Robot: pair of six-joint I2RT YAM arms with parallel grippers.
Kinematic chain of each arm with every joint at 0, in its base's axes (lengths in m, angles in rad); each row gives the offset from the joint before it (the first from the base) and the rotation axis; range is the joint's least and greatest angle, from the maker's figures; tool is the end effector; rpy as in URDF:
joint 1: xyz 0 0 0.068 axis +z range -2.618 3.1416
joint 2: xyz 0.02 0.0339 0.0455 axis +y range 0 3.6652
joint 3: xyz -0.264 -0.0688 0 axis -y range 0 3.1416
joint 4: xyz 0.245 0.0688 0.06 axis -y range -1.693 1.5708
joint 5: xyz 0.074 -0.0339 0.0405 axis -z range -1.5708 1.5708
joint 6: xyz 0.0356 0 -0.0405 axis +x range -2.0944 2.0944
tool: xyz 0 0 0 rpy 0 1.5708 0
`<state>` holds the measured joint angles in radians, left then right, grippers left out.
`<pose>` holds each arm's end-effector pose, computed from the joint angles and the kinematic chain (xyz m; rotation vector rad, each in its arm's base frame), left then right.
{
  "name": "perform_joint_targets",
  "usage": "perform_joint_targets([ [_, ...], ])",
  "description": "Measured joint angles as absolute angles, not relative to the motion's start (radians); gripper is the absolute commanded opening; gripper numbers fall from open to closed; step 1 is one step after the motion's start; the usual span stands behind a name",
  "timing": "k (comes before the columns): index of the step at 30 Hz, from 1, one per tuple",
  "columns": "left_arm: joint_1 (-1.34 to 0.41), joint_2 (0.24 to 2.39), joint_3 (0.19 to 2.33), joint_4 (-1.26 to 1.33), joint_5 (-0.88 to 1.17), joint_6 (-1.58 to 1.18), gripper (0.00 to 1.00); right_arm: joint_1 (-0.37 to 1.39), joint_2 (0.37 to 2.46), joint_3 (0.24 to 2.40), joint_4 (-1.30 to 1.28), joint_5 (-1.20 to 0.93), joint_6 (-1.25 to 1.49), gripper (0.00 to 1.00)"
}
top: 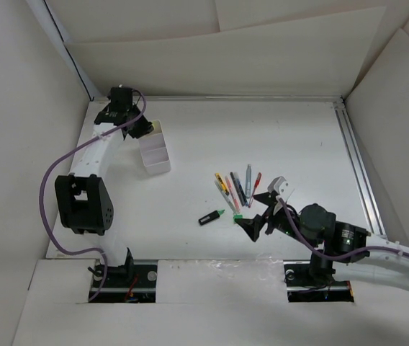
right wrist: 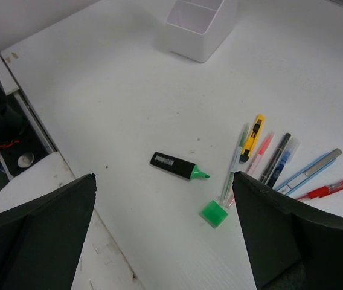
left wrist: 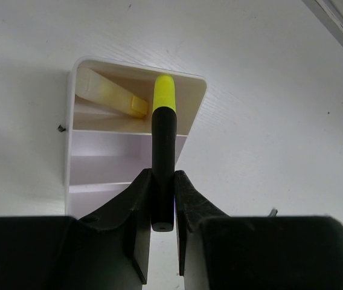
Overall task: Sort the stationery into containers
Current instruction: Place the pen in the storage box.
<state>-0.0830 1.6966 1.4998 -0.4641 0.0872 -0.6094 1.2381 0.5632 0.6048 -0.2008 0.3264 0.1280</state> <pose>0.3899 -0.0356 0.3192 -0.5440 2.2050 -0.4701 0.0583 0.1337 0.3075 -0.7174 1.6254 0.7217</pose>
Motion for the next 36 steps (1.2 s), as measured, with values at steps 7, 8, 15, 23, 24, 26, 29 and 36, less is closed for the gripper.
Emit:
perform_joint_targets([
  [7, -0.08, 1.724, 1.537, -0.479, 0.089, -0.609, 0.07, 1.238, 0.572, 0.605, -0.2, 0.317, 0.128, 0.98],
  [8, -0.08, 1.725, 1.541, -0.479, 0.089, -0.609, 0.1, 1.238, 0.572, 0.605, -0.2, 0.317, 0.128, 0.98],
  [15, -0.077, 1.725, 1.555, -0.485, 0.093, -0.603, 0.13, 1.238, 0.587, 0.605, -0.191, 0.309, 0.128, 0.98],
  [23, -0.076, 1.725, 1.551, -0.484, 0.096, -0.586, 0.09, 1.238, 0.602, 0.605, -0.178, 0.302, 0.128, 0.99],
  [24, -0.076, 1.724, 1.547, -0.483, 0.096, -0.584, 0.11, 1.238, 0.602, 0.605, -0.175, 0.301, 0.128, 0.99],
  [26, -0.077, 1.724, 1.538, -0.484, 0.096, -0.583, 0.12, 1.238, 0.602, 0.605, -0.171, 0.299, 0.128, 0.99],
  [29, -0.076, 1.724, 1.531, -0.495, 0.098, -0.58, 0.18, 1.238, 0.602, 0.605, -0.171, 0.295, 0.128, 0.99],
  [36, -0.057, 1.724, 1.532, -0.506, 0.097, -0.564, 0.32, 1.238, 0.589, 0.598, -0.166, 0.286, 0.128, 0.99],
])
